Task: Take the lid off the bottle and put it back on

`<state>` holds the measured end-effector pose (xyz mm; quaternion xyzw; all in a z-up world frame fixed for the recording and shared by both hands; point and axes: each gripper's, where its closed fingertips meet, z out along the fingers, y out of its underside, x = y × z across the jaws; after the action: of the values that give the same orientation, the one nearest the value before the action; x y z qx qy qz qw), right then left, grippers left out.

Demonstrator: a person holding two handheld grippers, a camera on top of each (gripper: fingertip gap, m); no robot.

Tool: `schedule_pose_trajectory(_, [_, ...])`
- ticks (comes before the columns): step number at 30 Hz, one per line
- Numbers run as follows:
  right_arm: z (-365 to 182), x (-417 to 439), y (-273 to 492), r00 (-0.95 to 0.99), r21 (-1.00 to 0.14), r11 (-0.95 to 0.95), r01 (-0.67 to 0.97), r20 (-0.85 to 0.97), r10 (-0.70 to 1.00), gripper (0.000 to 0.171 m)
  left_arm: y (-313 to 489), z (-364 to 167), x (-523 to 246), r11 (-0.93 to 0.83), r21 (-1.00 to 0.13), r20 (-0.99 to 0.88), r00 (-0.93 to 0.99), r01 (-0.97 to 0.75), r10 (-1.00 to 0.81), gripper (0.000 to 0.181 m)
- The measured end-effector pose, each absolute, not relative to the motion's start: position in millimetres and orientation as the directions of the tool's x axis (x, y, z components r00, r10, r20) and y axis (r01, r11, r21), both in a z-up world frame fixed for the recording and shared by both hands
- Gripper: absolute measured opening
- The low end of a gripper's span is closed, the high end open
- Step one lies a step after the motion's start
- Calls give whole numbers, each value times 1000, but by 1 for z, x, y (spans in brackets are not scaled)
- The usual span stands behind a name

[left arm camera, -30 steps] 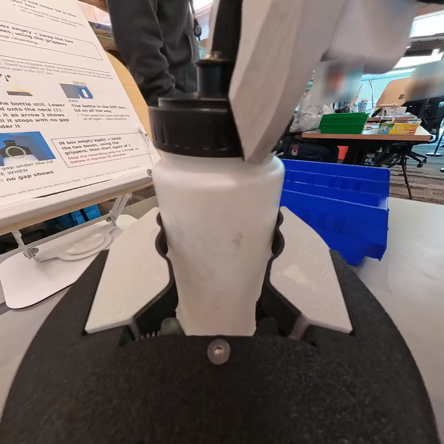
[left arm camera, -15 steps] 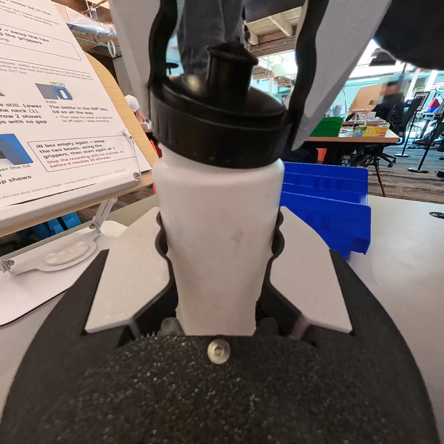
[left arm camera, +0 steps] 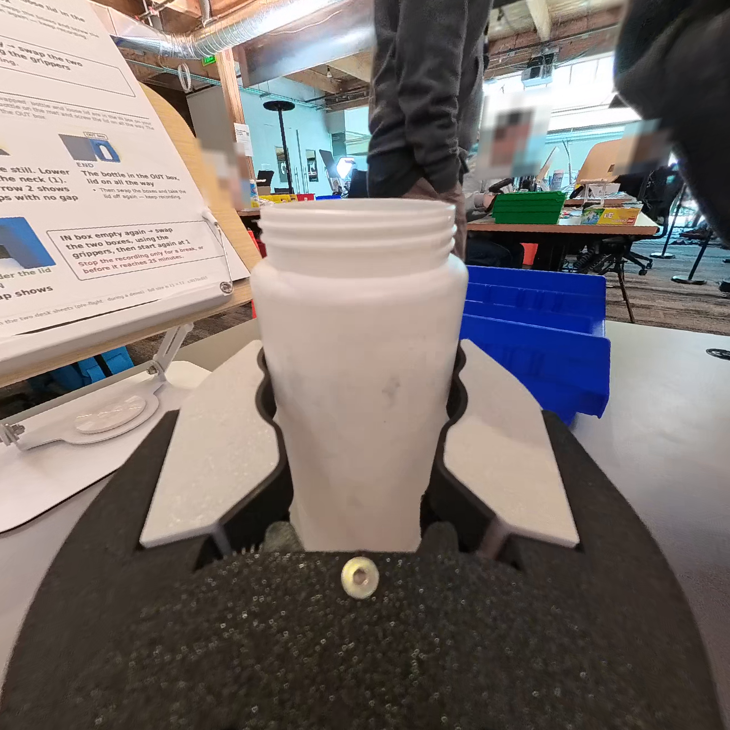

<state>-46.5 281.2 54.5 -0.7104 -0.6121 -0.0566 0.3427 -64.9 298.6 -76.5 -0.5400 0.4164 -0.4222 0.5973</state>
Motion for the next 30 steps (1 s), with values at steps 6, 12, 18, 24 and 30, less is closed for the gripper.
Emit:
schedule_pose_trajectory(6, [81, 56, 270, 676, -640, -289, 712, 512, 531, 74, 299, -77, -65, 58, -997, -40, 297, 54, -954, 86])
schedule_pose_trajectory(12, [8, 163, 233, 924, -701, -602, 382, 314, 220, 74, 299, -77, -65, 57, -997, -39, 299, 52, -953, 86])
schedule_pose_trajectory(18, [-114, 203, 194, 998, -480, -875, 56, 13, 57, 74, 299, -77, -65, 56, -997, -39, 300, 50, -953, 86])
schedule_pose_trajectory(24, [-185, 215, 174, 999, -179, -984, -27, -23, -23, 75, 299, -77, -65, 55, -997, -37, 297, 50, -954, 86])
schedule_pose_trajectory(30, [-205, 220, 166, 999, 1, -1000, -19, 43, -19, 74, 299, -77, -65, 53, -997, -35, 296, 52, -955, 86])
